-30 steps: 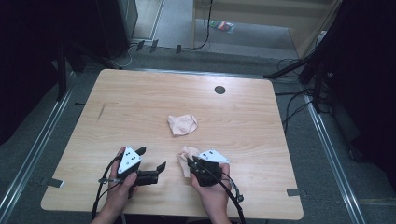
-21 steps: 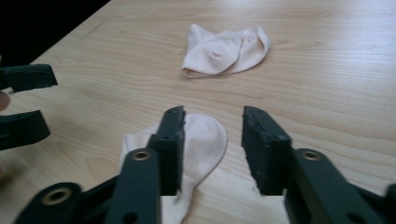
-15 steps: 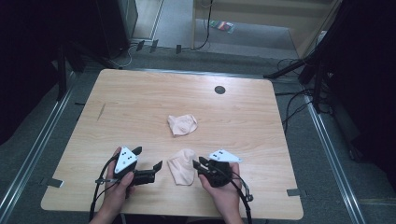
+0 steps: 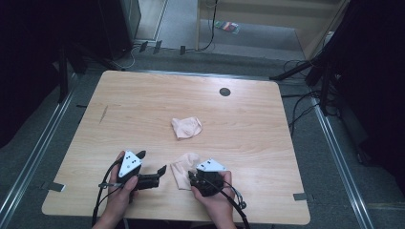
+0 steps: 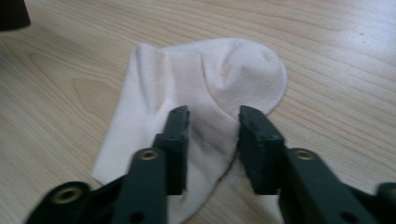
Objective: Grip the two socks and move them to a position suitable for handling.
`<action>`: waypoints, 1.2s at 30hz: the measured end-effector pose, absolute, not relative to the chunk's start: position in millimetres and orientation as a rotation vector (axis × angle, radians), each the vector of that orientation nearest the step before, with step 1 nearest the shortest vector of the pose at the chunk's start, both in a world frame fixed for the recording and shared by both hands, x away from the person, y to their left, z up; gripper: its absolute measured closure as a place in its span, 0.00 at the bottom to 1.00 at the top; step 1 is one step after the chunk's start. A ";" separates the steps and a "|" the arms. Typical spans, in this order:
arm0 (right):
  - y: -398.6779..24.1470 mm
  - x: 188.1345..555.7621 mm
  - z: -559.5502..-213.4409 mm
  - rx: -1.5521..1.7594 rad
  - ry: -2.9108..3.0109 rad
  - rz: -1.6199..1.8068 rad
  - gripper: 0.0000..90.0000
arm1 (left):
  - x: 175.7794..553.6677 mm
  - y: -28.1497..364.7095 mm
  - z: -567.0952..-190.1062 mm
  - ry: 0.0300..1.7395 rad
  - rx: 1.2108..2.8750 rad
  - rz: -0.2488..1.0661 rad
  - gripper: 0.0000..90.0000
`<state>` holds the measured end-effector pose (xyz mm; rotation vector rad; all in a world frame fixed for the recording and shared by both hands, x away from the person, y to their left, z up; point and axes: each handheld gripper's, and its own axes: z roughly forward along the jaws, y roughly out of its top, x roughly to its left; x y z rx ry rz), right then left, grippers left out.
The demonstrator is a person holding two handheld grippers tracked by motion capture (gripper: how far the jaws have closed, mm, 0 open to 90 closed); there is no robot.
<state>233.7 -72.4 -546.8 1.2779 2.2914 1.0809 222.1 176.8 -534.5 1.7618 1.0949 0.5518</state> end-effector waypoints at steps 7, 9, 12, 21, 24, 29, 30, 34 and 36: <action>-74.0 230.3 -537.6 1.267 2.256 1.114 0.97 | 221.8 173.8 -536.6 1.093 1.777 0.547 0.09; -76.2 231.7 -528.8 1.273 2.235 1.153 0.97 | 221.7 172.5 -537.2 1.087 1.780 0.544 0.09; -76.8 233.3 -520.7 1.263 2.224 1.170 0.97 | 220.7 169.1 -538.6 1.080 1.782 0.523 0.08; -66.3 244.8 -468.5 1.221 2.182 1.338 0.97 | 216.5 136.2 -547.3 1.052 1.851 0.490 0.08; -55.1 243.4 -455.4 1.177 2.202 1.389 0.97 | 215.9 133.7 -545.7 1.045 1.842 0.494 0.08; -48.3 236.4 -434.7 1.117 2.224 1.547 0.97 | 217.6 136.3 -545.1 1.116 1.850 0.683 0.17; -54.3 233.0 -428.9 1.117 2.210 1.583 0.97 | 217.9 145.4 -543.5 1.145 1.825 0.749 0.53; -72.1 234.7 -436.1 1.177 2.202 1.566 0.98 | 218.8 169.4 -536.8 1.124 1.787 0.699 0.97; -85.8 239.4 -450.0 1.241 2.210 1.525 0.98 | 216.2 176.7 -531.7 1.050 1.793 0.744 0.99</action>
